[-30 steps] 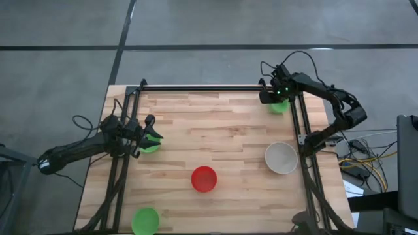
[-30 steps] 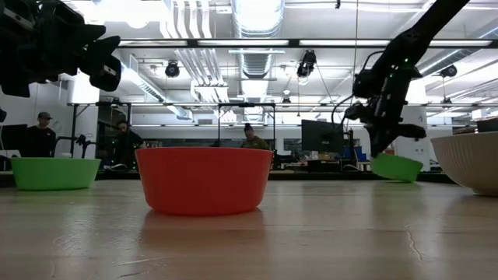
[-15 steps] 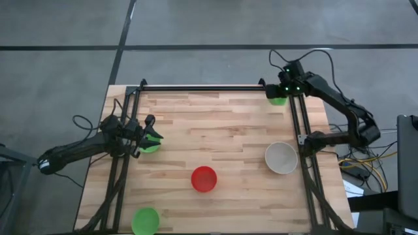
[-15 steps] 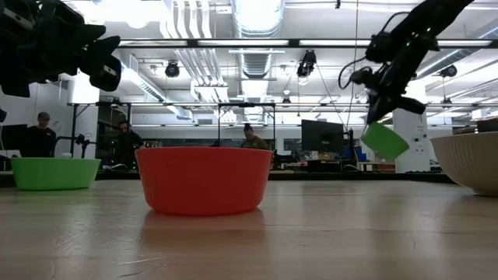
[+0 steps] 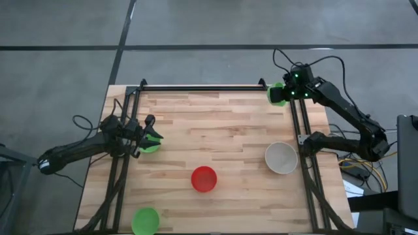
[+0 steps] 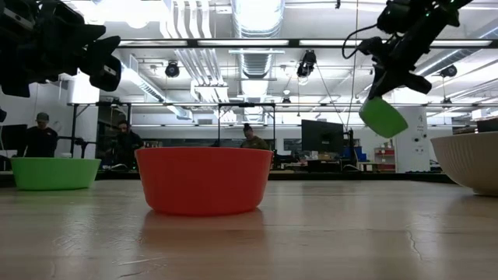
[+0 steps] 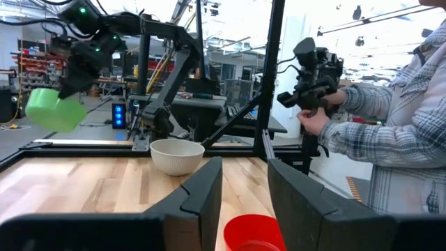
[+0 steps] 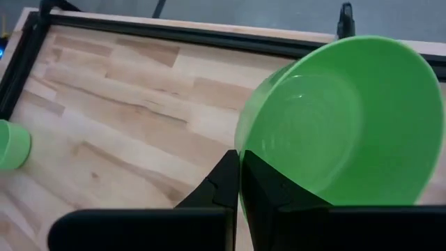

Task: Nest bowls inside each other
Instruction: Stack the top green bowl on the gray bowl

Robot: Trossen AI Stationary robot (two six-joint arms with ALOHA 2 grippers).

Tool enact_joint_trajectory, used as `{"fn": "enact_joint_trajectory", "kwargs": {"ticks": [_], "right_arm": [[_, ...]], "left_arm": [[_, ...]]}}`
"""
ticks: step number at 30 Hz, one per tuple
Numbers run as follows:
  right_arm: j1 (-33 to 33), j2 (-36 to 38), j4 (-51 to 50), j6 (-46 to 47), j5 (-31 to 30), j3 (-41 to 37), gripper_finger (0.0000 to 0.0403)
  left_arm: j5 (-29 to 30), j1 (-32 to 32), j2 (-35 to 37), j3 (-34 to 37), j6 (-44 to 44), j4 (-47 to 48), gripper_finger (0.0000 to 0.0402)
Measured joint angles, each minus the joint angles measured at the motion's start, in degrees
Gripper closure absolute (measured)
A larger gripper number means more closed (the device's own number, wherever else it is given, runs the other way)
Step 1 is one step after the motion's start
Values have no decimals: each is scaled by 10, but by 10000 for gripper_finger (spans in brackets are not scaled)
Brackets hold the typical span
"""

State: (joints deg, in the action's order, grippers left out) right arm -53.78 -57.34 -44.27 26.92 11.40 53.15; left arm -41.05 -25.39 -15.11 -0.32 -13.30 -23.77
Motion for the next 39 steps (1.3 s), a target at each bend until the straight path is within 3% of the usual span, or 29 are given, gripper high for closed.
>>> {"fn": "enact_joint_trajectory", "kwargs": {"ticks": [27,39], "right_arm": [[150,193,-177,68,-25,0,394],[274,228,-190,91,-20,0,394]], "left_arm": [[0,1,0,0,0,0,280],[0,0,0,0,0,0,280]]}}
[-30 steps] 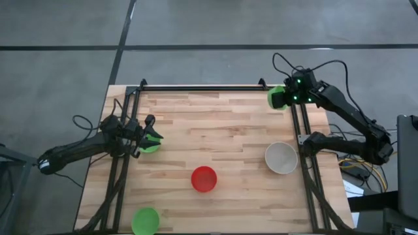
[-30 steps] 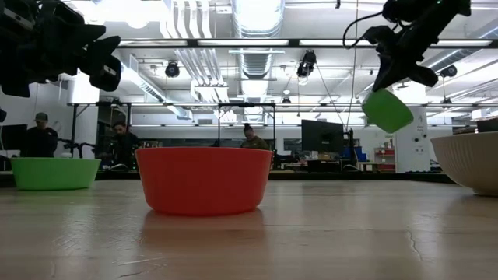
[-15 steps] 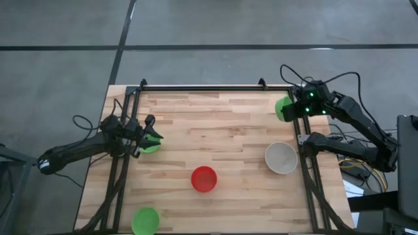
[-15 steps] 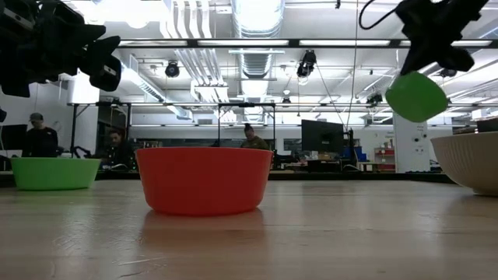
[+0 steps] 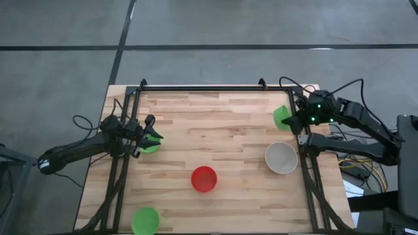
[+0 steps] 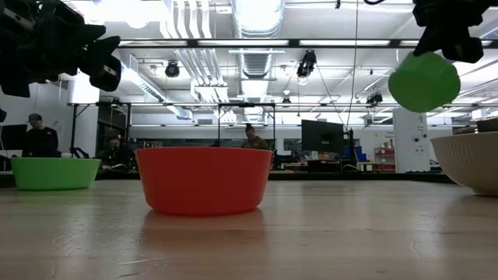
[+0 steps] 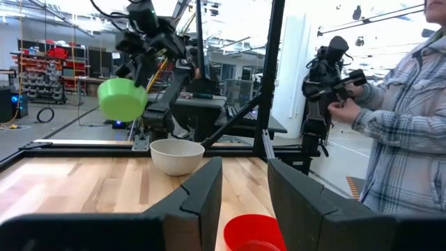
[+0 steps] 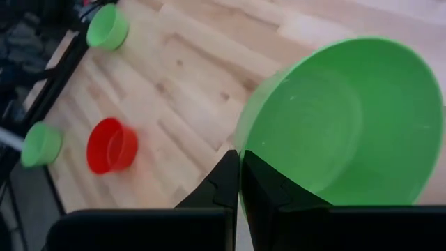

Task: Nest bowls inside each other
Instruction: Stack the top green bowl on the gray bowl

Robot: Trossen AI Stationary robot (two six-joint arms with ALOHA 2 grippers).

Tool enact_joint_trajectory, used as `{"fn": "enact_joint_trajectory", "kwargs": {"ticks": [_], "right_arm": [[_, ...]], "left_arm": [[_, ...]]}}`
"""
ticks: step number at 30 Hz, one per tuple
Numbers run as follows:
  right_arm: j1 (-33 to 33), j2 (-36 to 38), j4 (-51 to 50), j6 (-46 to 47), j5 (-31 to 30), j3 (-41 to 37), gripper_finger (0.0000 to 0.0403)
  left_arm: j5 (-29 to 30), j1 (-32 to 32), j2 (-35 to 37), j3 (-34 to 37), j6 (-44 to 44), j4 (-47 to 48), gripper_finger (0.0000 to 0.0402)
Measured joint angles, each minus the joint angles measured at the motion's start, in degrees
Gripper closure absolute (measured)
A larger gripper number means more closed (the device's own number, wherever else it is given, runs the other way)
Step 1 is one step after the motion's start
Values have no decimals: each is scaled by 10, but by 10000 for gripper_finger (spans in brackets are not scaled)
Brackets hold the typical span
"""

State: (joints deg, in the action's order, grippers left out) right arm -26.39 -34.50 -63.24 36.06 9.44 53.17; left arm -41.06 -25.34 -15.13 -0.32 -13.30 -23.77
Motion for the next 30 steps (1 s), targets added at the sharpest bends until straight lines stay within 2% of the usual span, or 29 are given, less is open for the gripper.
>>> {"fn": "enact_joint_trajectory", "kwargs": {"ticks": [7,11,21,30], "right_arm": [[73,0,-2,33,-1,0,394],[116,7,43,34,-8,0,394],[203,22,69,92,-116,-1,395],[254,22,101,104,-143,-2,394]], "left_arm": [[0,0,0,0,0,0,280],[0,0,0,0,0,0,280],[0,0,0,0,0,0,280],[0,0,0,0,0,0,280]]}}
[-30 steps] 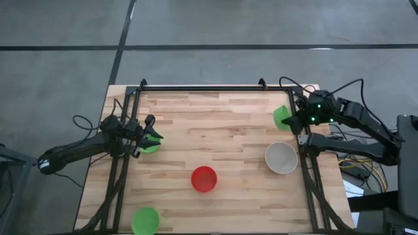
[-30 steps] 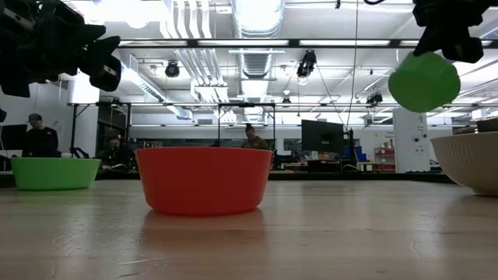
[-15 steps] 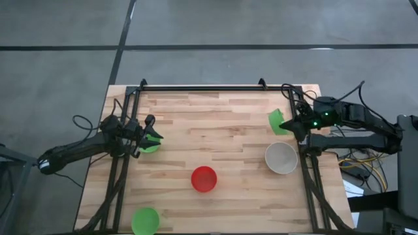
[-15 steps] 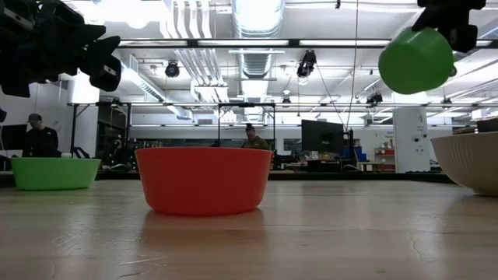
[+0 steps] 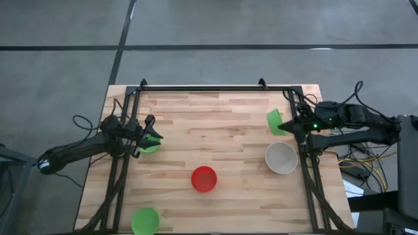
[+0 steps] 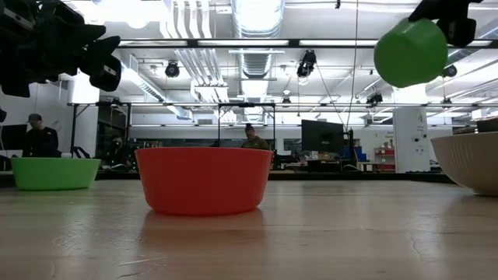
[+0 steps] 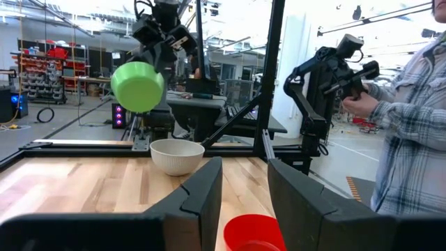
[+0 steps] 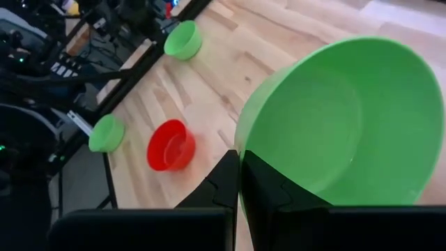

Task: Nest bowls inside each other
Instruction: Stack the top green bowl on the gray bowl

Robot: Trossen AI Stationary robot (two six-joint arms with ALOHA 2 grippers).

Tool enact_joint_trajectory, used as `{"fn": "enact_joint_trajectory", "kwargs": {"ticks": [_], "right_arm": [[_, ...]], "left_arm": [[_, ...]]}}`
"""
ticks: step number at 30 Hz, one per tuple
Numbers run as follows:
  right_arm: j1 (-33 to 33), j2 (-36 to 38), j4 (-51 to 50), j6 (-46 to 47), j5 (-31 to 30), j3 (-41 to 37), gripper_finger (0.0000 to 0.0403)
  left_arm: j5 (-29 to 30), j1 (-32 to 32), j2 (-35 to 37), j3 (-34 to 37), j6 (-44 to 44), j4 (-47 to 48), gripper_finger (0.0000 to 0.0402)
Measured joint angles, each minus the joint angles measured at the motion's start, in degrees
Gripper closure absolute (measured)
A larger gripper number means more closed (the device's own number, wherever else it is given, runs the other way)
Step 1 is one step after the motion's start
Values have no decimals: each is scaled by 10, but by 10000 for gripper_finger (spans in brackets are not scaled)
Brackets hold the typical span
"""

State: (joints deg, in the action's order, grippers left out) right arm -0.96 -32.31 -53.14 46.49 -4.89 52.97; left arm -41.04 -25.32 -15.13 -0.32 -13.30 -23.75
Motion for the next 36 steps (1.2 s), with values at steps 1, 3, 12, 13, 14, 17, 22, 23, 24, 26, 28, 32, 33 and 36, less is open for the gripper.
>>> {"fn": "enact_joint_trajectory", "kwargs": {"ticks": [1,3,12,13,14,17,22,23,24,26,28,32,33,36], "right_arm": [[5,0,0,0,-7,0,394],[16,1,0,1,-14,-1,394],[70,0,2,48,-68,-14,394],[78,0,2,55,-74,-17,394],[86,1,3,61,-79,-20,394],[114,0,4,83,-106,-29,394],[165,0,10,113,-153,-35,394],[176,0,8,123,-163,-35,394],[186,0,5,134,-172,-35,394],[205,0,-7,156,-188,-35,394],[223,0,-16,172,-198,-35,394],[253,0,-26,199,-209,-35,394],[257,0,-35,218,-209,-35,394],[265,-5,-68,284,-207,-35,394]], "left_arm": [[0,0,0,0,0,0,280],[0,0,0,0,0,0,280],[0,0,0,0,0,0,280],[0,0,0,0,0,0,280],[0,0,0,0,0,0,280],[0,0,0,0,0,0,280],[0,0,0,0,0,0,280],[0,0,0,0,0,0,280],[0,0,0,0,0,0,280],[0,0,0,0,0,0,280],[0,0,0,0,0,0,280],[0,-1,0,0,0,0,280],[0,-1,0,0,0,0,280],[0,-1,0,0,0,0,280]]}}
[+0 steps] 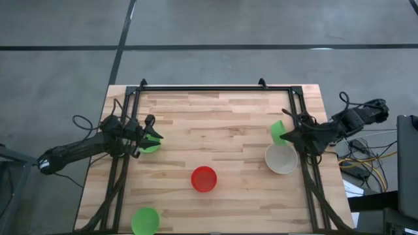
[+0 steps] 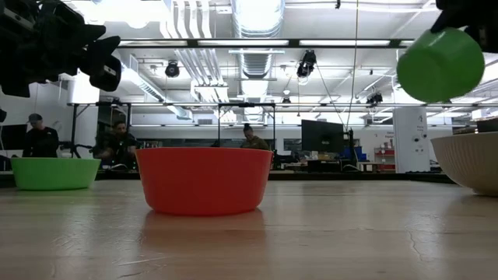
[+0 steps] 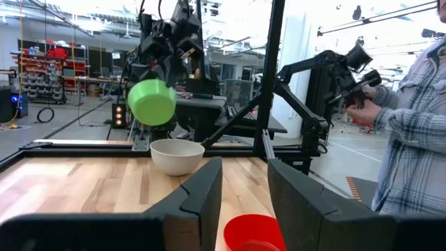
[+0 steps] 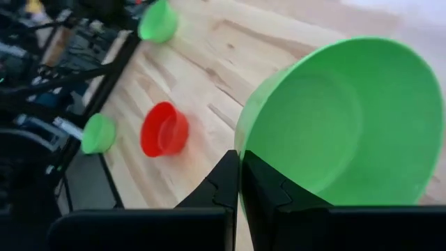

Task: Nest bowls inside each other
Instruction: Stack the top green bowl on the gray bowl

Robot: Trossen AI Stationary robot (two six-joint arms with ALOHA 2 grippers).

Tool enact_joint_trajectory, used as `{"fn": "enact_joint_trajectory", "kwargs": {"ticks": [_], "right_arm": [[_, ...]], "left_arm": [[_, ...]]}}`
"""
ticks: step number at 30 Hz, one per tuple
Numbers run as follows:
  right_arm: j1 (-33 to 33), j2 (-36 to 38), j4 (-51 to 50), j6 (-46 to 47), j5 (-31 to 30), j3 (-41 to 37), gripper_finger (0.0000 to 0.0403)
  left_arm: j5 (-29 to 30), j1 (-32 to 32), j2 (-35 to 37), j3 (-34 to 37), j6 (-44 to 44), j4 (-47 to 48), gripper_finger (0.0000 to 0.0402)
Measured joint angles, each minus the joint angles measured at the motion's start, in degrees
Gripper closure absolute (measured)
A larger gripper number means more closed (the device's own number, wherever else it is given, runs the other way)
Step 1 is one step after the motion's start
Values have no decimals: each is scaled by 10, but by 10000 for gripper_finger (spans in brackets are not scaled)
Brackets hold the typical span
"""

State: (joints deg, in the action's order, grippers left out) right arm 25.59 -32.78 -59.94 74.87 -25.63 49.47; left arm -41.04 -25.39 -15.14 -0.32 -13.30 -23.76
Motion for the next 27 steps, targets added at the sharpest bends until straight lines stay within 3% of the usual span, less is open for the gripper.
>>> {"fn": "enact_joint_trajectory", "kwargs": {"ticks": [27], "right_arm": [[8,-125,-80,182,154,0,394]], "left_arm": [[0,1,0,0,0,0,280]]}}
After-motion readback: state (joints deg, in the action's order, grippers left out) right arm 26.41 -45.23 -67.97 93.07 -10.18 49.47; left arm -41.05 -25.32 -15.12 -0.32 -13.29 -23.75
